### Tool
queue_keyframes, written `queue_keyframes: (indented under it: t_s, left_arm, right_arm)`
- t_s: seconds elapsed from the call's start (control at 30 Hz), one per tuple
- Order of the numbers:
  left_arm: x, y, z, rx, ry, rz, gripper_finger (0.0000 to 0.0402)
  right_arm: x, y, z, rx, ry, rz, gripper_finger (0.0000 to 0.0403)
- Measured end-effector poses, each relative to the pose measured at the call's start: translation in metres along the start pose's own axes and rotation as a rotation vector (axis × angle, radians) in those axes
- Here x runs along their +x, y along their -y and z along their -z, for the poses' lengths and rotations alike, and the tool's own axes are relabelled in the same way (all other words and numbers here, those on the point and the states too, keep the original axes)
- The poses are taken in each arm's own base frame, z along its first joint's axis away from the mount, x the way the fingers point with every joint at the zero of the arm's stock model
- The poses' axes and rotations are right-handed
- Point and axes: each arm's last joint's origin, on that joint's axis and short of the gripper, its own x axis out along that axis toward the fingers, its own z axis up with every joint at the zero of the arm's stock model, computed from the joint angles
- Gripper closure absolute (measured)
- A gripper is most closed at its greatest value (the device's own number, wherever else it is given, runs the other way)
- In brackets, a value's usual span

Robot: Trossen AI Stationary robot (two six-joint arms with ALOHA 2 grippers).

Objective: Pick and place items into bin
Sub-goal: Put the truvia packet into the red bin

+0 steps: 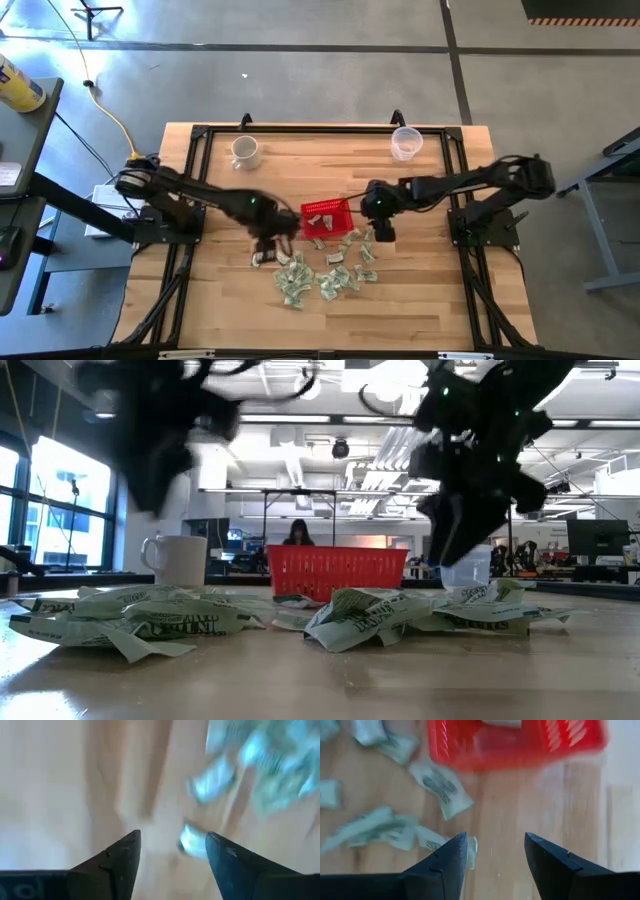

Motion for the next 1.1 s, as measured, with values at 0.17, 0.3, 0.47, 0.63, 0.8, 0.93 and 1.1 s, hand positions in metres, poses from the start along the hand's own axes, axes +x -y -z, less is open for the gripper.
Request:
queue_keyframes:
  t_s: [0.17, 0.3, 0.47, 0.63, 0.8, 0.93, 1.1]
  left_arm:
    - [0.035, 0.011, 0.021, -0.383, -0.11, 0.103, 0.0142]
    - [0.047, 0.019, 0.023, -0.622, -0.069, 0.144, 0.0131]
    - [0.06, 0.02, 0.03, -0.818, -0.068, 0.031, 0.0116]
    - [0.073, 0.021, 0.025, -0.865, -0.07, 0.022, 0.0119]
    - [0.084, 0.024, 0.021, -0.87, -0.092, 0.008, 0.0153]
    - [0.087, 0.025, 0.021, -0.864, -0.105, 0.005, 0.0214]
    - [0.088, 0.023, 0.023, -0.789, -0.11, -0.013, 0.0322]
  right_arm:
    - [0.007, 0.001, 0.01, 0.179, -0.114, 0.065, 0.0213]
    - [0.004, 0.002, 0.018, 0.238, -0.192, 0.127, 0.0213]
    - [0.002, 0.002, 0.025, 0.235, -0.264, 0.166, 0.0213]
    - [0.001, 0.002, 0.027, 0.231, -0.289, 0.188, 0.0213]
    - [0.0, 0.002, 0.03, 0.229, -0.324, 0.198, 0.0213]
    - [-0.001, 0.002, 0.034, 0.223, -0.363, 0.209, 0.0213]
    - [-0.002, 0.003, 0.036, 0.23, -0.382, 0.237, 0.0213]
